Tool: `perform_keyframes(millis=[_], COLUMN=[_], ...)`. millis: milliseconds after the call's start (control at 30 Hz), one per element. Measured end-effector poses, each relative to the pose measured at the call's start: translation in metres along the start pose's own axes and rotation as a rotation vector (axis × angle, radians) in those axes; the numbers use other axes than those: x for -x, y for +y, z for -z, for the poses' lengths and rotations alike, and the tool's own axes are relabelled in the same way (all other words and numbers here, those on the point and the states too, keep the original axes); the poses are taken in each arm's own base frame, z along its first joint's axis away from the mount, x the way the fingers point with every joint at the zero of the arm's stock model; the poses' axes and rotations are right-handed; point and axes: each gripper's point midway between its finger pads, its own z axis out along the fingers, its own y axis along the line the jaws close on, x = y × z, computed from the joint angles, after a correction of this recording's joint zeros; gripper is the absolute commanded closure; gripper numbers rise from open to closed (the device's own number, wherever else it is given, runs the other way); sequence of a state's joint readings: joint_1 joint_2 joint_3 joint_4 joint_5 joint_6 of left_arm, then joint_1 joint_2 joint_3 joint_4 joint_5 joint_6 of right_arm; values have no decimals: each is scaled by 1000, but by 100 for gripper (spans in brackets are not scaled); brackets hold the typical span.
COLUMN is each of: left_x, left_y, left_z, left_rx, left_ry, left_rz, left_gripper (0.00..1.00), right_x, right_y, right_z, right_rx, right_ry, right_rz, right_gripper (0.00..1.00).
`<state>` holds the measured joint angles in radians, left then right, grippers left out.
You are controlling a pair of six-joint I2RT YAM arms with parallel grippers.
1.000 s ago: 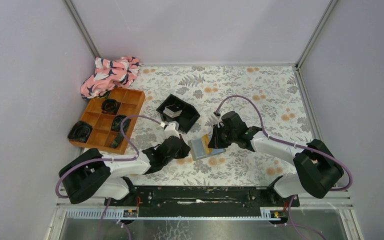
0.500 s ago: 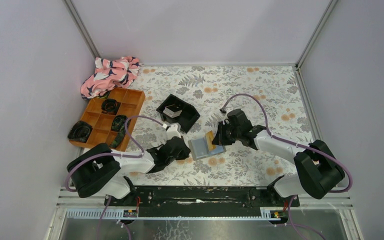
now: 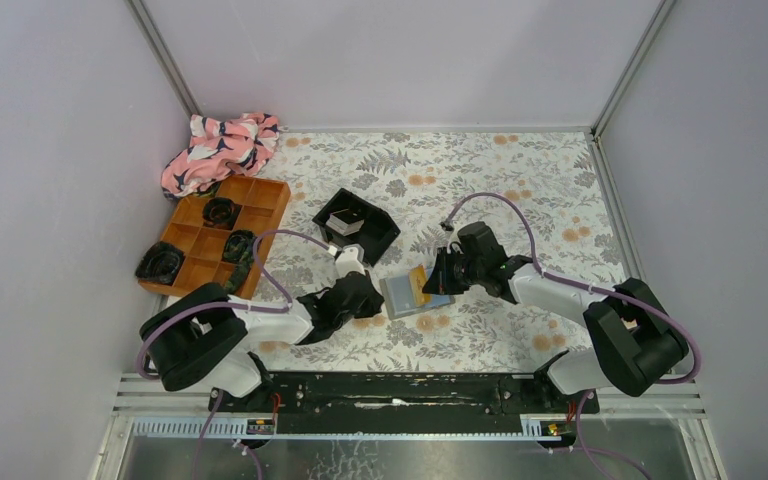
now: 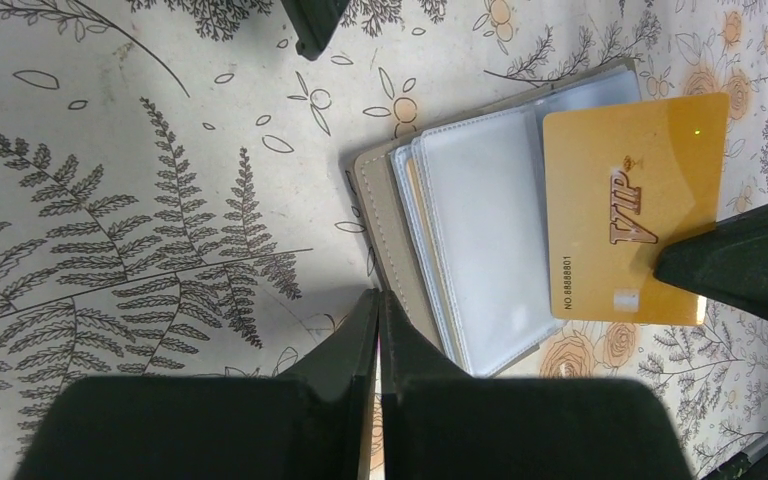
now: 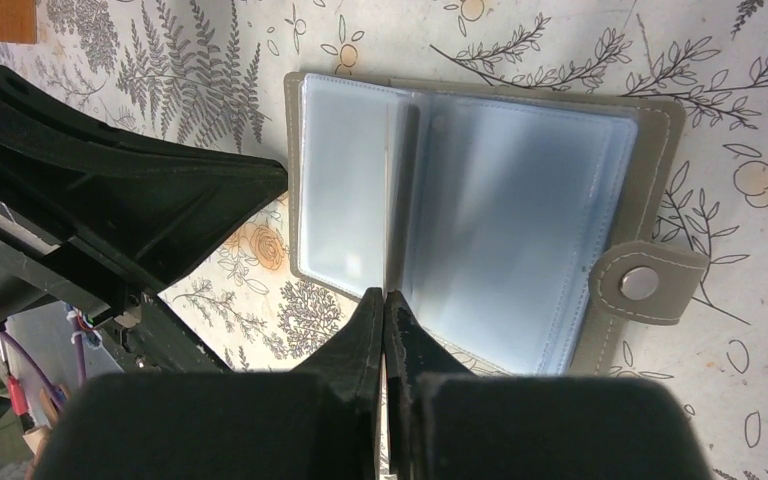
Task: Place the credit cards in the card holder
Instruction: Insert the credit card into the card holder.
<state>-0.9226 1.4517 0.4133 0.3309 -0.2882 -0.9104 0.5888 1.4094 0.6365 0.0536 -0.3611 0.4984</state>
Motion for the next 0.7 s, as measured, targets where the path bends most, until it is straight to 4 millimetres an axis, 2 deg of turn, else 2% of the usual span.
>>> perform_keyframes(millis=[700], left_x=[1], left_y=[-2], left_z=[-2], left_rx=[-4], left_ry=[-3], left_rz=[1], left_gripper=[97], right_x=[-9], right_y=[-14], right_z=[-6], right_rx=[20], right_ry=[-14], right_rz=[-69], right_gripper=[100])
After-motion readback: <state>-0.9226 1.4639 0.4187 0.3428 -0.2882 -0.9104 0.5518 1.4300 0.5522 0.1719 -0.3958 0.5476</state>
